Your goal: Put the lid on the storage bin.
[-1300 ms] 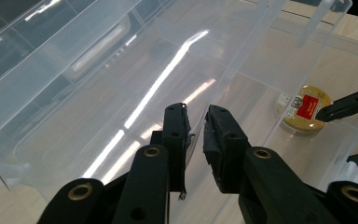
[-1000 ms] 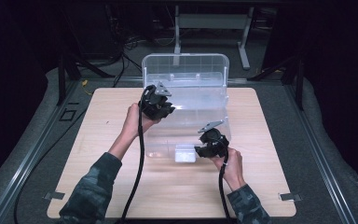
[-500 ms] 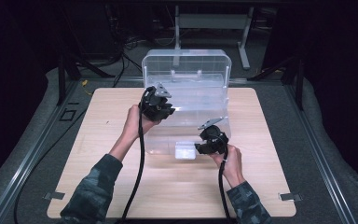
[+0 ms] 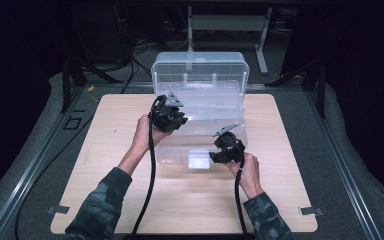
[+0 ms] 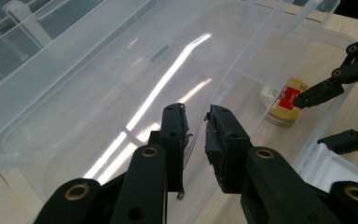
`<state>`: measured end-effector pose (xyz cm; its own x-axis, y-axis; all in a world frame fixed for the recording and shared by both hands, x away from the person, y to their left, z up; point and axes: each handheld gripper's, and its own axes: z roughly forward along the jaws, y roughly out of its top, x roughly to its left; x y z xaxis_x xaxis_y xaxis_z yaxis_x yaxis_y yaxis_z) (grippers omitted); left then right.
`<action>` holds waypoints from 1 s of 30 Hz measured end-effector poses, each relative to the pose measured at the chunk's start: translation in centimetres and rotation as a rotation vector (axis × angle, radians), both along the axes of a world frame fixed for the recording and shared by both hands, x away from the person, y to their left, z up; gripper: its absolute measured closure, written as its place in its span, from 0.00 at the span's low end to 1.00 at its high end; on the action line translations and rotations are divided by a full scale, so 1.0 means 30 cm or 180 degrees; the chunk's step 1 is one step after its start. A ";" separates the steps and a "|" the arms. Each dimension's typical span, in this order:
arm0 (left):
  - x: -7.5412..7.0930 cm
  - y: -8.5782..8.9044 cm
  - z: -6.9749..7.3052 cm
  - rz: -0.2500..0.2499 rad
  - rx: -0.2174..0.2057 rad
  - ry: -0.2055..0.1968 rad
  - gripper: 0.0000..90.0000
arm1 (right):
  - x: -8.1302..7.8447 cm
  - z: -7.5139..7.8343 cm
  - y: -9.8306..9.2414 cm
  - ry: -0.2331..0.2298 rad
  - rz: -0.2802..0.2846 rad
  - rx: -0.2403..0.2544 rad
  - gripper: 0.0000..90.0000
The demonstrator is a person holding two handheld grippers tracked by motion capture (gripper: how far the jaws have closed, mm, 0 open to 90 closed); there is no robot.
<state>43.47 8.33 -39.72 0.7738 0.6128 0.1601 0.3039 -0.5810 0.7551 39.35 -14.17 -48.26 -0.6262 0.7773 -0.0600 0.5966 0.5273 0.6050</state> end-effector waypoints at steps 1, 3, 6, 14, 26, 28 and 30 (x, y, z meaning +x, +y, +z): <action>-0.002 0.001 -0.001 -0.0002 0.0009 -0.0005 0.84 | 0.002 0.000 -0.001 0.0002 0.0012 0.0009 0.54; -0.007 0.001 -0.005 -0.0005 -0.0004 -0.0020 0.84 | 0.004 -0.001 -0.002 0.0009 0.0015 0.0020 0.54; -0.014 0.000 -0.010 -0.0004 -0.0009 -0.0018 0.84 | 0.004 0.001 -0.001 0.0004 0.0006 -0.0004 0.54; -0.024 0.003 -0.025 -0.0029 -0.0013 -0.0025 0.84 | 0.012 0.000 -0.003 0.0013 -0.0016 -0.0002 0.53; -0.036 0.004 -0.039 -0.0028 -0.0035 -0.0048 0.84 | 0.021 0.003 -0.001 0.0042 -0.0023 -0.0023 0.52; -0.040 0.005 -0.041 -0.0031 -0.0019 -0.0064 0.84 | 0.020 0.003 -0.001 0.0044 -0.0024 -0.0026 0.52; -0.042 0.005 -0.043 -0.0034 -0.0007 -0.0070 0.84 | 0.020 0.003 -0.001 0.0045 -0.0026 -0.0028 0.52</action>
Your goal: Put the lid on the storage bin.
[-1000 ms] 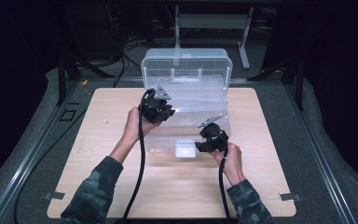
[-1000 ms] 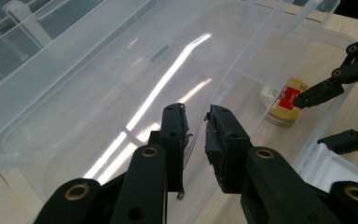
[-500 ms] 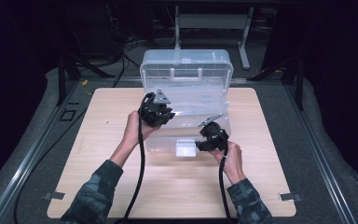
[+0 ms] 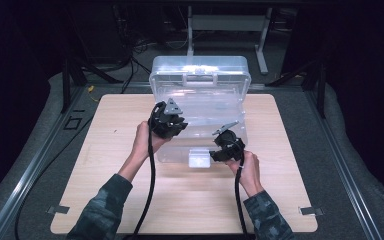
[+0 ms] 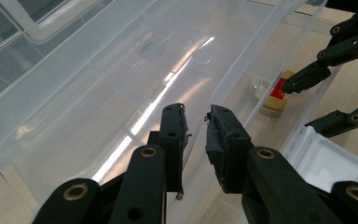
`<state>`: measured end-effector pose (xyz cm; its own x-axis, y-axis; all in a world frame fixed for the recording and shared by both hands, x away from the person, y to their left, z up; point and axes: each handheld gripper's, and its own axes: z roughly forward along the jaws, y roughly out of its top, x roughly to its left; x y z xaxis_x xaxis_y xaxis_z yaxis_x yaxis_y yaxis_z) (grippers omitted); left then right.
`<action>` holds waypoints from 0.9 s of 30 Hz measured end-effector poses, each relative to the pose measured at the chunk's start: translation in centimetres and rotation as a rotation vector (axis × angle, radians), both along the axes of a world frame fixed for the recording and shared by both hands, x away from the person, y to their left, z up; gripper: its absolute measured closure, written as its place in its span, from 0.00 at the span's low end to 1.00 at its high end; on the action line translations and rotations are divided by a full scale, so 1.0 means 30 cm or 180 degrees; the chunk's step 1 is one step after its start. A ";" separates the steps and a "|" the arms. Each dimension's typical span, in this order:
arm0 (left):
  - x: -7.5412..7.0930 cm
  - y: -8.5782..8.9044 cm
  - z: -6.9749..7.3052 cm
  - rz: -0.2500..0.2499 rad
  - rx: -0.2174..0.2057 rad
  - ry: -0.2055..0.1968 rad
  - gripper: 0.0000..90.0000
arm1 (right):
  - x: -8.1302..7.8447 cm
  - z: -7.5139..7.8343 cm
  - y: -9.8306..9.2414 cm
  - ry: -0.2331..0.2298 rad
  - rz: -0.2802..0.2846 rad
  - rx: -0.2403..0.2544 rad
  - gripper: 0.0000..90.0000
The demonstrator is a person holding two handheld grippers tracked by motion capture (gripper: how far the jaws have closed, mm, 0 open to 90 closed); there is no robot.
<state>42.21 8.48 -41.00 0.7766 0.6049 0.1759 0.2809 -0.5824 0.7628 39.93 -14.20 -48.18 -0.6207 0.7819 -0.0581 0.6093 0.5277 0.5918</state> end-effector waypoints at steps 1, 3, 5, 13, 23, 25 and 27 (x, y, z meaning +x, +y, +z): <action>-0.001 -0.001 -0.002 0.0007 -0.0016 -0.0001 0.84 | 0.000 0.000 0.000 0.0001 0.0003 0.0000 0.52; -0.005 0.000 -0.004 0.0011 -0.0014 -0.0014 0.83 | 0.000 0.000 0.000 0.0004 -0.0012 -0.0005 0.51; -0.008 0.000 -0.007 0.0017 -0.0021 -0.0021 0.83 | -0.001 0.000 -0.001 0.0004 -0.0006 0.0004 0.51; -0.017 0.001 -0.017 -0.0004 -0.0017 -0.0017 0.83 | -0.005 0.009 -0.017 -0.0003 -0.0048 0.0010 0.49; -0.024 0.007 -0.024 0.0008 -0.0089 -0.0082 0.83 | -0.024 0.033 -0.042 -0.0060 -0.0045 0.0037 0.47; -0.026 0.007 -0.025 0.0018 -0.0095 -0.0082 0.83 | -0.042 0.059 -0.049 -0.0107 -0.0050 0.0086 0.48; -0.027 0.007 -0.027 0.0020 -0.0109 -0.0091 0.83 | -0.054 0.076 -0.056 -0.0120 -0.0024 0.0108 0.48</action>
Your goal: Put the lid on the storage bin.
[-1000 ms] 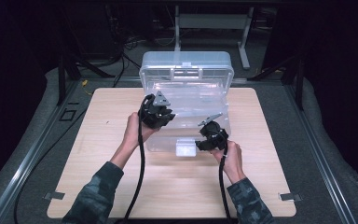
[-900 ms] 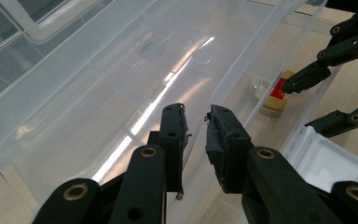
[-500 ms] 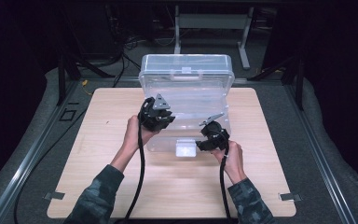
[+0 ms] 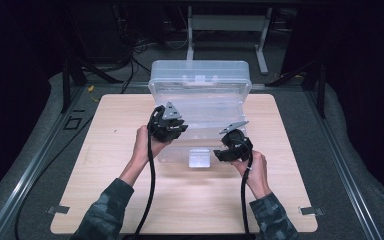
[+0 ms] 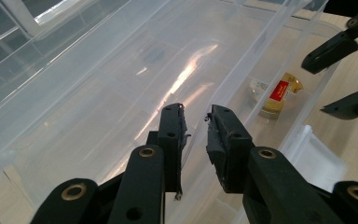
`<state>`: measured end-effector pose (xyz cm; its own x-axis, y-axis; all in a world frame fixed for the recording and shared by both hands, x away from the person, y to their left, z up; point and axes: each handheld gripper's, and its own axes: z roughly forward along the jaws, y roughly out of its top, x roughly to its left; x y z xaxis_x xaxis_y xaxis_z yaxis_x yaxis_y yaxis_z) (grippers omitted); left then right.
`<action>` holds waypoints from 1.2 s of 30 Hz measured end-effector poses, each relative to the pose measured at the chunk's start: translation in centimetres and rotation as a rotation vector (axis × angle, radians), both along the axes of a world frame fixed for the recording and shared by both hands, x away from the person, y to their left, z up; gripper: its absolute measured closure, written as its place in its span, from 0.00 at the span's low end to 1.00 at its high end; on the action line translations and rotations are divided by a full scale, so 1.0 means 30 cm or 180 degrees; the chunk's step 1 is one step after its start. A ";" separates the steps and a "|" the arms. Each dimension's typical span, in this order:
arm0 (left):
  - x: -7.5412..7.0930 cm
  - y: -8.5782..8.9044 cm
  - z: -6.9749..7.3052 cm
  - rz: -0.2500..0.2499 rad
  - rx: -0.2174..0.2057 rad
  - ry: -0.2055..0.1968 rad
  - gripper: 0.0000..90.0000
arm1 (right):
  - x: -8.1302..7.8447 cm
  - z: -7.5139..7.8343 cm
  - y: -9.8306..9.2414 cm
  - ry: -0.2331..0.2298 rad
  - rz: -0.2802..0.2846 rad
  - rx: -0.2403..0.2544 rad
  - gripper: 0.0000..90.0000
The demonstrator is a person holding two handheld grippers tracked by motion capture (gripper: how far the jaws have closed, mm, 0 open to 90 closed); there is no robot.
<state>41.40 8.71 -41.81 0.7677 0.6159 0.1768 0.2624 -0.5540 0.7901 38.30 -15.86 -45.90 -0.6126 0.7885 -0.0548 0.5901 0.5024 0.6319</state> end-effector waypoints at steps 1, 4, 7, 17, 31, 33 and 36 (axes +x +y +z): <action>-0.001 0.001 0.000 0.0004 -0.0009 -0.0005 0.83 | -0.006 0.007 -0.004 0.0000 0.0027 0.0012 0.47; -0.001 0.001 0.000 0.0006 -0.0009 -0.0011 0.82 | -0.015 0.023 -0.020 0.0029 0.0068 0.0092 0.46; -0.002 0.001 0.000 0.0012 -0.0017 -0.0008 0.82 | -0.028 0.055 -0.045 0.0039 0.0151 0.0315 0.46; -0.006 -0.002 0.000 0.0040 -0.0004 -0.0030 0.82 | -0.041 0.194 -0.056 -0.0243 0.0228 0.0433 0.44; -0.020 -0.001 -0.012 0.0055 -0.0013 -0.0048 0.81 | 0.107 0.282 -0.024 -0.0488 0.0094 0.0566 0.49; -0.022 -0.003 -0.013 0.0064 -0.0015 -0.0037 0.80 | 0.137 0.273 -0.021 -0.0492 0.0022 0.0603 0.53; -0.024 -0.002 -0.016 0.0063 -0.0029 0.0005 0.80 | 0.175 0.264 -0.021 -0.0441 -0.0058 0.0663 0.59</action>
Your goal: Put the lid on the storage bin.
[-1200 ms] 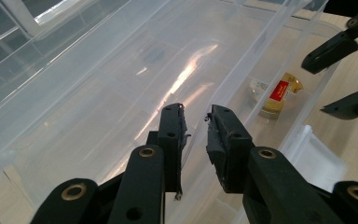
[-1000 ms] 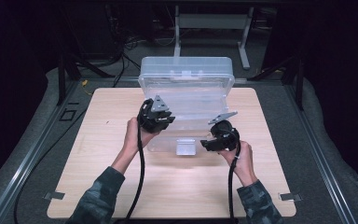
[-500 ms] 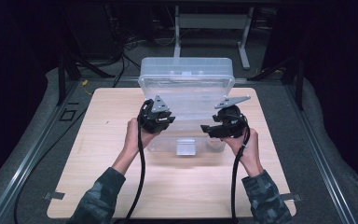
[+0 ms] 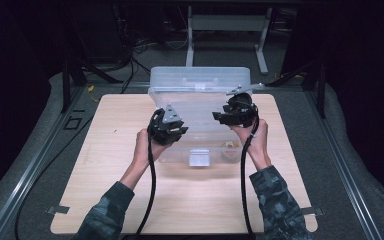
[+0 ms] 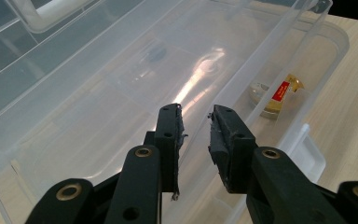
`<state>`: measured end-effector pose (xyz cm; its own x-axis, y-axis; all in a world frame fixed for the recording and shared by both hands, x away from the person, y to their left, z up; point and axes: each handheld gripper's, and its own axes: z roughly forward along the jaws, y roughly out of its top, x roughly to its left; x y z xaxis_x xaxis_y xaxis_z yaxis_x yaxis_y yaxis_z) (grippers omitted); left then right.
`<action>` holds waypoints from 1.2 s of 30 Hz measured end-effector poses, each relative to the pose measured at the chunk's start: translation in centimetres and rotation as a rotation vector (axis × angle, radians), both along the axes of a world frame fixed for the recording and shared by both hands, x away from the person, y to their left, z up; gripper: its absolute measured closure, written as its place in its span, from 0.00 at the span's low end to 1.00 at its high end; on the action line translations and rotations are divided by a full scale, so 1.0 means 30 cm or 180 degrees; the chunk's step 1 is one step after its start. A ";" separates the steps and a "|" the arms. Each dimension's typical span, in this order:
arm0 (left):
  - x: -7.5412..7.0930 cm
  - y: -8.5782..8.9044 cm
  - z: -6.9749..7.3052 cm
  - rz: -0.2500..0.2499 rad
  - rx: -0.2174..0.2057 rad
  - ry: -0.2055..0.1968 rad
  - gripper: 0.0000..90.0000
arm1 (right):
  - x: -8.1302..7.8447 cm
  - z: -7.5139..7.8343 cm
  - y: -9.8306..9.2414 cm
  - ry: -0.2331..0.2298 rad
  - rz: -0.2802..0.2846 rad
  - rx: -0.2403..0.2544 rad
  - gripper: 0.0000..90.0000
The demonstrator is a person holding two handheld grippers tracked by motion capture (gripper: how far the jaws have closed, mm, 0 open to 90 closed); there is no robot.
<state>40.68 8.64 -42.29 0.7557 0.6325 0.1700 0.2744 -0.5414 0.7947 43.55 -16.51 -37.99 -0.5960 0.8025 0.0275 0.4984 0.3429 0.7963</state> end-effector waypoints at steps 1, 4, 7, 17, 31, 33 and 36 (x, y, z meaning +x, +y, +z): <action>-0.002 0.001 -0.001 -0.0001 0.0010 0.0007 0.80 | 0.007 -0.002 0.001 -0.0002 -0.0036 -0.0003 0.62; -0.011 -0.001 -0.010 -0.0004 0.0033 0.0015 0.80 | 0.013 -0.002 0.004 -0.0022 -0.0093 0.0022 0.70; -0.025 -0.006 -0.026 -0.0007 0.0052 0.0035 0.79 | 0.007 0.000 0.001 -0.0063 -0.0152 0.0068 0.79; -0.056 0.000 -0.035 0.0096 -0.0069 0.0158 0.65 | -0.007 -0.039 -0.016 0.0042 -0.0166 0.0058 0.96; -0.142 0.074 -0.014 0.0086 -0.0128 0.0304 0.34 | -0.040 -0.056 -0.007 -0.0051 -0.0210 -0.0052 1.00; -0.156 0.083 -0.019 0.0112 -0.0096 0.0341 0.31 | -0.040 -0.057 -0.006 -0.0045 -0.0183 -0.0057 1.00; -0.174 0.109 -0.026 0.0146 -0.0103 0.0371 0.28 | -0.042 -0.056 -0.006 -0.0027 -0.0188 -0.0078 1.00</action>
